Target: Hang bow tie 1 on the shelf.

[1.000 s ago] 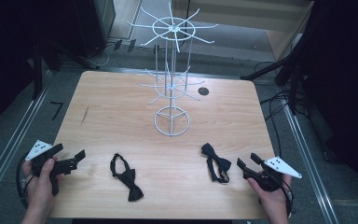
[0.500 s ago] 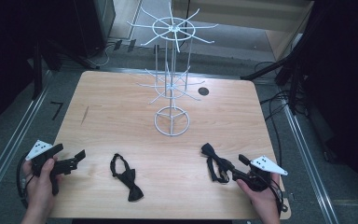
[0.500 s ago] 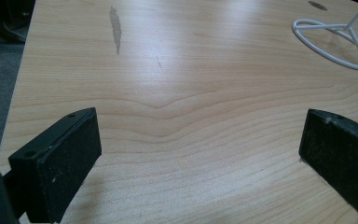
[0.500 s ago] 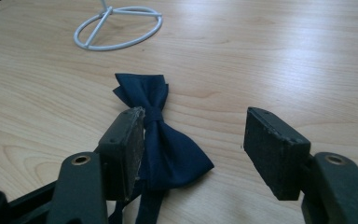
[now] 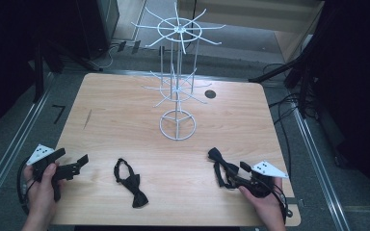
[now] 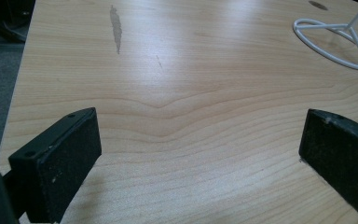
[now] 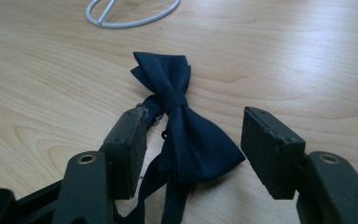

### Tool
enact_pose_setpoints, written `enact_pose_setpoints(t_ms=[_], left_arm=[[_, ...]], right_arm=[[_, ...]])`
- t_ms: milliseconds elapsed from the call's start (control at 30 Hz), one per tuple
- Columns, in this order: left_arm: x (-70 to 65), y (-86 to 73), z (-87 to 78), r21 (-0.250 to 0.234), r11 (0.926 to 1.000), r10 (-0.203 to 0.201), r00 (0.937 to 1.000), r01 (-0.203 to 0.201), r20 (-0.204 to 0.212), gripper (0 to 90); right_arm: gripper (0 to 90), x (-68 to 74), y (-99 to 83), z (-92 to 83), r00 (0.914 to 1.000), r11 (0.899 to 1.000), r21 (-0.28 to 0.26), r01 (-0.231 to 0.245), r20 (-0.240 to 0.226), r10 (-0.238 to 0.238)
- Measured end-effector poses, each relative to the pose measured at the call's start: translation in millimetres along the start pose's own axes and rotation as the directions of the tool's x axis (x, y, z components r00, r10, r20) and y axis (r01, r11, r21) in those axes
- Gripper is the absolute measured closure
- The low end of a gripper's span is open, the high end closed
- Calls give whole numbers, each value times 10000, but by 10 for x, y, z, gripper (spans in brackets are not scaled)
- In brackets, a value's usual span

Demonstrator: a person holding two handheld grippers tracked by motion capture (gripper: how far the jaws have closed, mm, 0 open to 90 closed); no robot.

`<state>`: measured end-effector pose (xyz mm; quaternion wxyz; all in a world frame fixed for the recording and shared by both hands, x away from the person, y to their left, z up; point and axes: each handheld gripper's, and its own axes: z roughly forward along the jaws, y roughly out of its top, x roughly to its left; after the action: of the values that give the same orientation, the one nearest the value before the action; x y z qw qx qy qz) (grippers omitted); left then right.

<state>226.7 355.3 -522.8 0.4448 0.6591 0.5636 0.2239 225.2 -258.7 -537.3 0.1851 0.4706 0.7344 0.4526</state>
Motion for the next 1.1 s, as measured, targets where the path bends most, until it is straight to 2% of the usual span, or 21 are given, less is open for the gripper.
enact_pose_setpoints(t_ms=[300,433,533,800,833,867,900,933,1000,1100], left_arm=[[1,0,2,2,10000,-27,10000,27,-18,0],[1,0,2,-5,10000,-30,10000,30,-22,0],[0,0,2,-3,10000,-33,10000,33,-25,0],[0,0,2,13,10000,-38,10000,38,-11,0],[0,0,2,10,10000,-40,10000,40,-13,0],[1,0,2,8,10000,-32,10000,32,-18,0],[1,0,2,6,10000,-33,10000,33,-15,0],[1,0,2,4,10000,-29,10000,29,-14,0],[2,0,1,-3,10000,-33,10000,33,-15,0],[4,0,0,7,10000,-38,10000,38,-11,0]], right_arm=[[419,50,-29,78,9998,9980,620,127,-143,-118],[442,61,-49,116,9989,9947,917,459,10,-462],[467,65,-53,120,9985,9939,974,522,123,-536],[610,75,-58,156,9923,9882,1263,869,764,-970],[658,77,-47,166,9912,9885,1273,821,931,-943],[658,77,-47,166,9912,9885,1273,821,931,-943],[718,83,-36,172,9906,9890,1316,678,1094,-825],[718,83,-36,172,9906,9890,1316,678,1094,-825],[788,87,-22,174,9874,9883,1401,600,1372,-794],[840,86,-4,166,9868,9875,1524,412,1486,-641]])
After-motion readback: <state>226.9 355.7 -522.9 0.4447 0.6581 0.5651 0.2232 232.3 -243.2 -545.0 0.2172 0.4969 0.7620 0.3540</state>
